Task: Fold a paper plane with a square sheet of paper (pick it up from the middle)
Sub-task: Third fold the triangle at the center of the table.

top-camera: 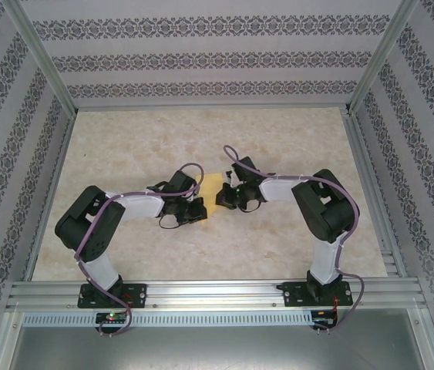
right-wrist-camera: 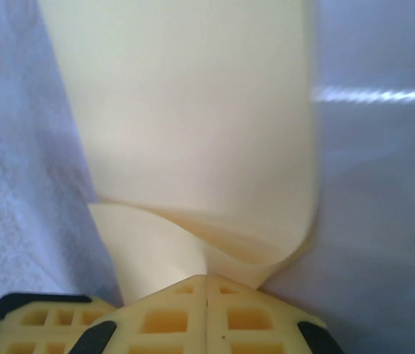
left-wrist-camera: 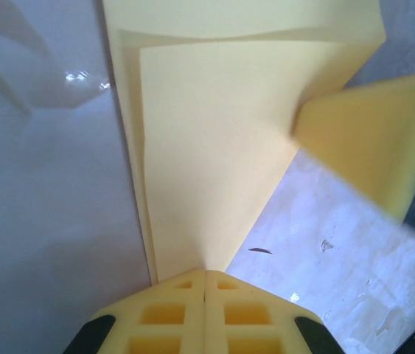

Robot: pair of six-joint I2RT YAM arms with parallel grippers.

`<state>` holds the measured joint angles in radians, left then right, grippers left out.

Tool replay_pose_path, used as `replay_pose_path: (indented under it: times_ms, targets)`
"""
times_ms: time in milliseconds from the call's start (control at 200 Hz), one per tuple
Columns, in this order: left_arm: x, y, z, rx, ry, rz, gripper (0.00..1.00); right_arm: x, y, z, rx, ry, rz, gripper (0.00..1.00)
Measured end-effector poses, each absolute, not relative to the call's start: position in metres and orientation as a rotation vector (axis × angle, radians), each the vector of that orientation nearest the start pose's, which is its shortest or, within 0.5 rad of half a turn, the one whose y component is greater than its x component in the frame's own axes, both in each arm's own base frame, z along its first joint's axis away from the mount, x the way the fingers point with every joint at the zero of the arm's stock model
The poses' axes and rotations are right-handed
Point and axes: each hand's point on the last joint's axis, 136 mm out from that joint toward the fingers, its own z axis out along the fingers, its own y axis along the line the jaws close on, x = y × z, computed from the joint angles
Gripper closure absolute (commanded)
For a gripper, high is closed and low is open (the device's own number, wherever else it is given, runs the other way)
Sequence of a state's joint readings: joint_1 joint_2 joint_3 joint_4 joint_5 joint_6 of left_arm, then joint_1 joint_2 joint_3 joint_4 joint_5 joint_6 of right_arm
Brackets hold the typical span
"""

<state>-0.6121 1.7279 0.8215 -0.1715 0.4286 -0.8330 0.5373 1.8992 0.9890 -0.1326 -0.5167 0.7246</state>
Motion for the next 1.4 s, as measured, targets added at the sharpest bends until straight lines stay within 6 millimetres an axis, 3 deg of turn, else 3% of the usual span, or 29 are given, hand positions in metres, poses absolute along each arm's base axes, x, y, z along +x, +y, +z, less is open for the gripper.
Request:
replay_pose_path:
  times_ms: [225,380,485,624,779,924,1399]
  targets:
    - [0.261,-0.271,0.016,-0.168,2.891,-0.963,1.00,0.345,0.259,0.014,0.131,2.807,1.011,1.00]
    - [0.260,-0.270,0.016,-0.168,2.891,-0.959,1.00,0.352,0.249,0.023,0.122,2.772,0.992,1.00]
    - [0.260,-0.270,0.016,-0.166,2.889,-0.952,1.00,0.348,0.255,0.046,0.071,2.721,1.016,1.00]
    - [0.261,-0.270,0.016,-0.167,2.888,-0.951,1.00,0.334,0.284,0.064,-0.048,2.678,1.062,1.00]
    - [0.261,-0.270,0.016,-0.167,2.888,-0.951,1.00,0.308,0.309,0.043,-0.127,2.750,1.083,1.00]
    - [0.261,-0.270,0.016,-0.166,2.888,-0.951,1.00,0.297,0.312,0.014,-0.114,2.841,1.062,1.00]
    - [0.254,-0.268,0.017,-0.088,2.892,-0.952,1.00,0.305,0.310,0.012,-0.021,2.883,1.054,1.00]
